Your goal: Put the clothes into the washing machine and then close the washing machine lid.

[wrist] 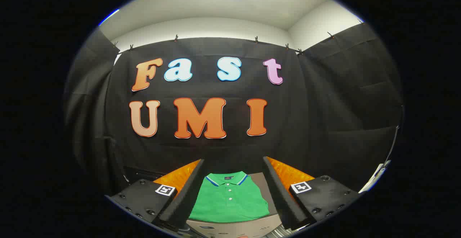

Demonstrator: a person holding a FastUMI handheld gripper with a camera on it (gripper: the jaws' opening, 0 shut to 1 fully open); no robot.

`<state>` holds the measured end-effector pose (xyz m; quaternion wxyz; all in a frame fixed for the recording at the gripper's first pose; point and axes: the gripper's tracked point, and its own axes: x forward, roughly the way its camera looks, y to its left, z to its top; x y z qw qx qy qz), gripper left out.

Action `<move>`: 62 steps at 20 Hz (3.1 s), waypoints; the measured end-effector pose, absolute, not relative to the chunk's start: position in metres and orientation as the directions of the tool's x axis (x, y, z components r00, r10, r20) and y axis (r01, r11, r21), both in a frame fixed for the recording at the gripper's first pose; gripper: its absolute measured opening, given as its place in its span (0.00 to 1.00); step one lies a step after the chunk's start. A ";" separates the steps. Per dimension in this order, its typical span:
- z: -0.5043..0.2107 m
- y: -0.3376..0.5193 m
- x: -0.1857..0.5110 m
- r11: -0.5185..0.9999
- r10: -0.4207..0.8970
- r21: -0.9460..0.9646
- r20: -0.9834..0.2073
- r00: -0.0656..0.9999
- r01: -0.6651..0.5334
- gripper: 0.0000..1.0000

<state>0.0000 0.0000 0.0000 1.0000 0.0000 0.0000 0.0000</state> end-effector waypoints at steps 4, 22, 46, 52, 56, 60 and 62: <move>0.000 0.000 0.000 1.000 0.004 -0.001 0.004 1.000 -0.004 1.00; -0.003 -0.004 0.000 0.999 0.015 0.052 0.010 1.000 -0.016 1.00; -0.132 0.027 0.160 0.982 0.171 0.052 -0.651 0.739 -0.181 1.00; -0.204 0.024 0.160 0.986 0.124 0.058 -0.883 0.453 -0.157 1.00; -0.234 0.018 0.152 0.991 0.096 0.057 -0.937 0.336 -0.123 1.00; -0.245 0.020 0.149 0.986 0.143 0.110 -0.948 0.283 -0.129 1.00; -0.245 0.019 0.150 0.985 0.141 0.102 -0.945 0.294 -0.142 0.90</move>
